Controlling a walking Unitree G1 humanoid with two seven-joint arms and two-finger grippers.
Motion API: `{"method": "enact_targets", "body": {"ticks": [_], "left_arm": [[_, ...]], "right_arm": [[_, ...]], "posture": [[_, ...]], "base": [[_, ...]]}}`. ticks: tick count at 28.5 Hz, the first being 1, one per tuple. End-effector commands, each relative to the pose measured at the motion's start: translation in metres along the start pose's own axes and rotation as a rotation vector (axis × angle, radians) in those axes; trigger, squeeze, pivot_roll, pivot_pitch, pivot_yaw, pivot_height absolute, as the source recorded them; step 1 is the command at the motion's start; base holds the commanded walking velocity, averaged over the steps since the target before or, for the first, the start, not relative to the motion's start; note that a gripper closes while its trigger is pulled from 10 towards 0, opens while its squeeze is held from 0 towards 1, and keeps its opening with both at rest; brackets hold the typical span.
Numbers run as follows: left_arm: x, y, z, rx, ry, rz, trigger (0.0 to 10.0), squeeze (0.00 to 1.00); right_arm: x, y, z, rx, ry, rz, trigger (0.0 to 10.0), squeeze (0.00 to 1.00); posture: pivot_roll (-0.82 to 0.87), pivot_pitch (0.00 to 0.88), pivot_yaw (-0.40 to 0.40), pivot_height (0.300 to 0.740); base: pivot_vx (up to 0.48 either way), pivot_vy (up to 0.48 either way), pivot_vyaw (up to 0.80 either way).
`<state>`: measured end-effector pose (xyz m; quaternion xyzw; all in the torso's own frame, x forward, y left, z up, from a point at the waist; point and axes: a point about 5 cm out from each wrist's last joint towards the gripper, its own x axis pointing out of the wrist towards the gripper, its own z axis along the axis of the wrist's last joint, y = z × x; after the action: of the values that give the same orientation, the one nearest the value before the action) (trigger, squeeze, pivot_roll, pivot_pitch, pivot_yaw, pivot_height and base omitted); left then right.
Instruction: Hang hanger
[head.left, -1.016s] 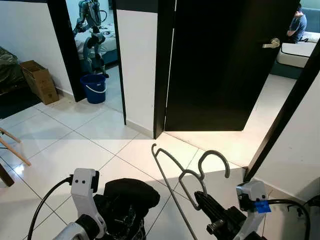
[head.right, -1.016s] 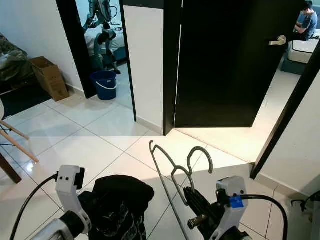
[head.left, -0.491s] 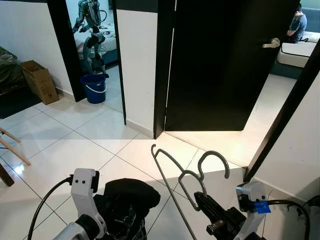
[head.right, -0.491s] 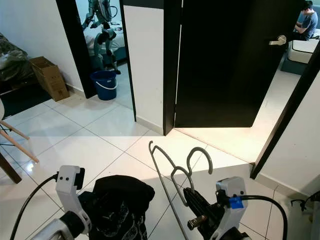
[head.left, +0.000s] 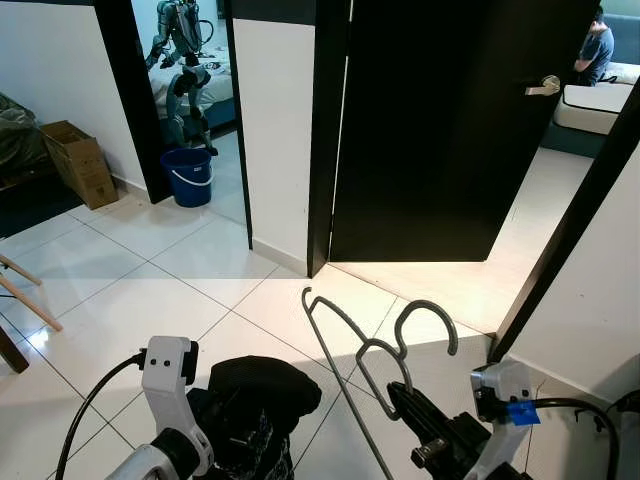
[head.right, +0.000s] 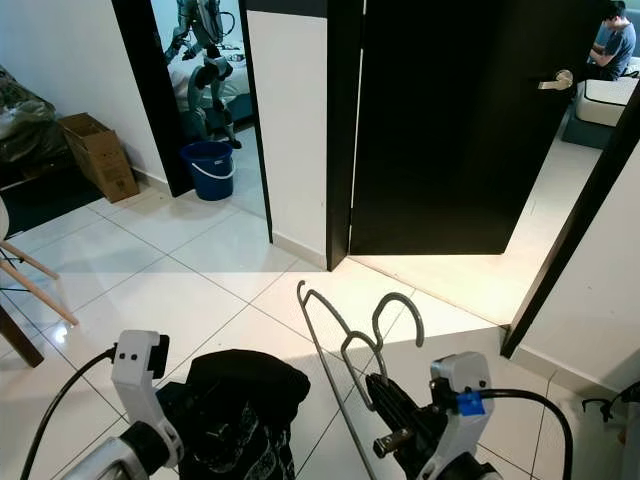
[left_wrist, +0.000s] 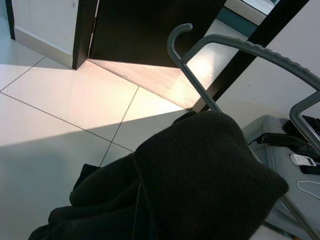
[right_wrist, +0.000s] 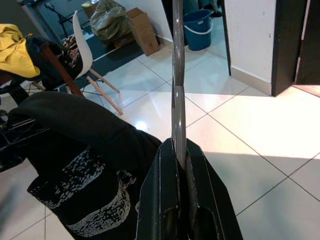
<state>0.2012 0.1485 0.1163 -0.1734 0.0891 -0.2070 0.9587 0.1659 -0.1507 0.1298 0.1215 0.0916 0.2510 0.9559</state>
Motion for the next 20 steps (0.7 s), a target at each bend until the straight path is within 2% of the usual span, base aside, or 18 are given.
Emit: {"method": "enact_targets", "body": {"ticks": [1,9,20], "left_arm": [[0.0016,-0.0017,0.0048,0.018,-0.012,-0.026,10.0,0.0],[-0.0043,0.0051,0.002,-0.006,-0.003,0.003,10.0,0.0],[-0.0011,0.0035,0.0017,-0.005,-0.002,-0.007,10.0,0.0]], "right_arm": [[0.0011,0.0047,0.0044,-0.019,-0.022,0.014,10.0,0.0],[-0.0024,0.0041,0.0026,-0.015,-0.015,0.006,10.0,0.0],[-0.0018,0.0029,0.0022,-0.018,-0.014,0.002,10.0,0.0]], "posture": [[-0.01,0.0,-0.022,0.74],[-0.02,0.0,-0.02,0.74],[-0.02,0.0,-0.019,0.74]], "base": [[0.0,0.0,0.0],[0.0,0.0,0.0],[0.0,0.0,0.0]]}}
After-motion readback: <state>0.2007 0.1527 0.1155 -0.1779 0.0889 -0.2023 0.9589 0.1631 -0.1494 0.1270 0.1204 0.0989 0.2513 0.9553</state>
